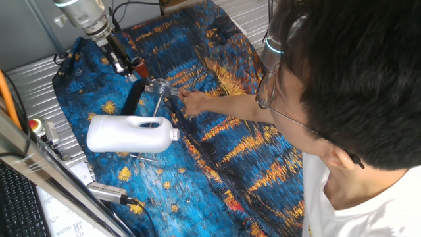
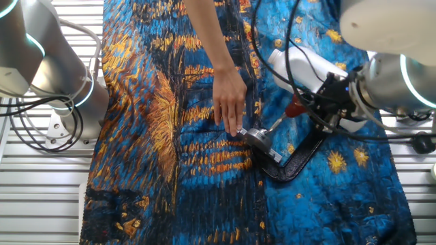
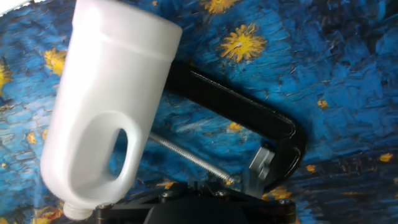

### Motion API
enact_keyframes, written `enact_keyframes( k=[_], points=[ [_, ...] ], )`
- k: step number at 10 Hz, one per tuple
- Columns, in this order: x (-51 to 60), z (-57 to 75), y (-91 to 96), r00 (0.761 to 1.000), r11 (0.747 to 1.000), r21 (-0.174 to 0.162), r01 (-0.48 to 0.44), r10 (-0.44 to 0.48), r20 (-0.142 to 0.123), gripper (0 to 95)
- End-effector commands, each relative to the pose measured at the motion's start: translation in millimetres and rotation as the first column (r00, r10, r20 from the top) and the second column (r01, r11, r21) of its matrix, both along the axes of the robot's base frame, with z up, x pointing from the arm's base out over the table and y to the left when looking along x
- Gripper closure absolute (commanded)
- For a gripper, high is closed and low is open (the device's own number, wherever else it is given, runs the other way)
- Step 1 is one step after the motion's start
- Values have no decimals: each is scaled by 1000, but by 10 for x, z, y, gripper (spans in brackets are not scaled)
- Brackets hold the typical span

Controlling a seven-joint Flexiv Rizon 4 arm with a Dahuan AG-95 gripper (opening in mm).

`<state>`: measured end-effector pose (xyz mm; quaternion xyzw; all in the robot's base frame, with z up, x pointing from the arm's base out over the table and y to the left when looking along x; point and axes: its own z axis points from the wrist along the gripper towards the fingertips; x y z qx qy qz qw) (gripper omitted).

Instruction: Pull up the lever

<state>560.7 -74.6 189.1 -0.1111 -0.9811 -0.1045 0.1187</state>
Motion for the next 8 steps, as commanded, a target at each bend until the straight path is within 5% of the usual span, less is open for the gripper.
enact_keyframes(
  k=[1, 6, 8],
  points=[
    [-38, -2, 44, 1000, 1000, 5, -4, 4, -3, 950],
    [-195, 14, 129, 1000, 1000, 8, -10, 10, -7, 950],
    [-195, 14, 129, 999, 999, -41, -28, 29, 20, 950]
  ],
)
